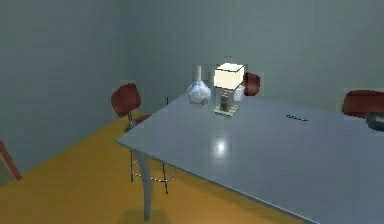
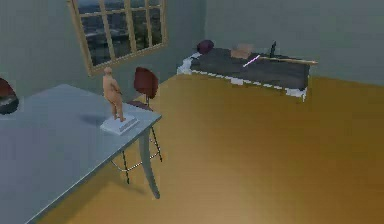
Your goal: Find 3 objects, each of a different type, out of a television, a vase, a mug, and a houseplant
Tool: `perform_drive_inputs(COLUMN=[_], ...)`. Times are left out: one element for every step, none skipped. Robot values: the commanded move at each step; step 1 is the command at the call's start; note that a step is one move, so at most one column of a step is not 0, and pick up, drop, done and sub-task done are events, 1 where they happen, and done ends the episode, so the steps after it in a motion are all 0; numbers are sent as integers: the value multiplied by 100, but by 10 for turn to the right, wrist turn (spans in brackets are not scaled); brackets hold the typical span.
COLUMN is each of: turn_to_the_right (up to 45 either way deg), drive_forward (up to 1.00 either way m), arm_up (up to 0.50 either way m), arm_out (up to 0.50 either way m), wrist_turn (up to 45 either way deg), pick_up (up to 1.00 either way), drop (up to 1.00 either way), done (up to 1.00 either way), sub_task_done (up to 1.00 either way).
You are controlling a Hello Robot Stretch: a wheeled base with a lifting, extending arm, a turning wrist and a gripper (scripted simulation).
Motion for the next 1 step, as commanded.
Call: perform_drive_inputs(turn_to_the_right=[0], drive_forward=[0], arm_up=[0], arm_out=[0], wrist_turn=[0], pick_up=[0], drop=[0], done=[100], sub_task_done=[0])
